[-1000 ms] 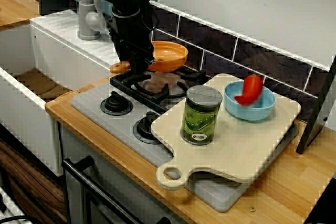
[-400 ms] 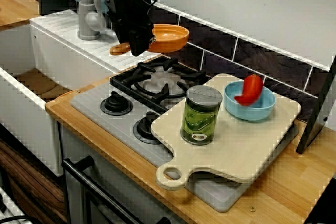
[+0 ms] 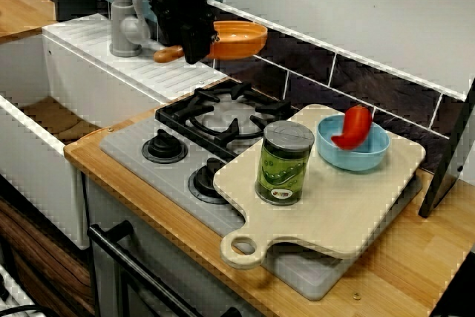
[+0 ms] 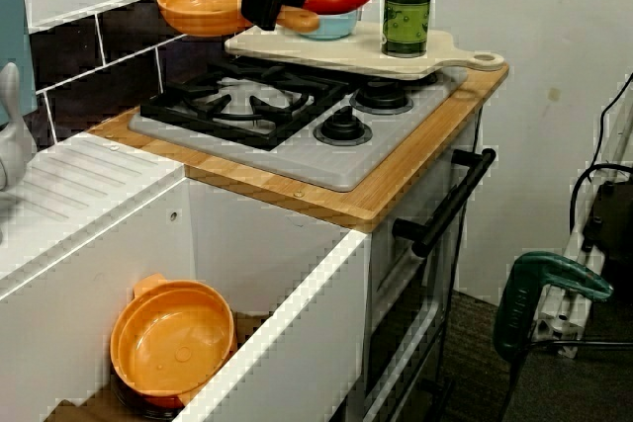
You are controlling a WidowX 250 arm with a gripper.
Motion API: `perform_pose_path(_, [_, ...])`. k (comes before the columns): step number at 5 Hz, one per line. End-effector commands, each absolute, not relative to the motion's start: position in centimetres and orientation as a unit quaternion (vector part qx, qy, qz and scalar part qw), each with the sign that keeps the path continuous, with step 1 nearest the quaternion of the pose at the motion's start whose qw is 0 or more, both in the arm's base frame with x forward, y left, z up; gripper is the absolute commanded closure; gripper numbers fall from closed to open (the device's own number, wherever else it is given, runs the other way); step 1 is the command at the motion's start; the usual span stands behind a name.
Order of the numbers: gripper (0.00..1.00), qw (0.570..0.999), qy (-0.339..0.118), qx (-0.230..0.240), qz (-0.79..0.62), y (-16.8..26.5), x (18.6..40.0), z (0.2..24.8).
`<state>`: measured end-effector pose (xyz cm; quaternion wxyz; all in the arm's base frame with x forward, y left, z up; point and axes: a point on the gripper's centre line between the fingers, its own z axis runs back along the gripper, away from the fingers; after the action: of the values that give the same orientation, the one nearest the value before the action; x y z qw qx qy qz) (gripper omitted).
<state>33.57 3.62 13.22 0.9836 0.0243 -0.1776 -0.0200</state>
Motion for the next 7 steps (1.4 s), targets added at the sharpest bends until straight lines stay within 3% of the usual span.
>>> perform_pose_path(1, [1.00, 0.971, -0.237, 0.022, -0.030, 4.0, 33.3, 18.2])
perform_pose_path(4, [1.00, 0.963, -0.266, 0.005, -0.048, 3.1, 33.1, 21.8])
perform_pose_path(7, [1.00, 0.964, -0.262, -0.010, -0.043, 3.6, 33.8, 24.3])
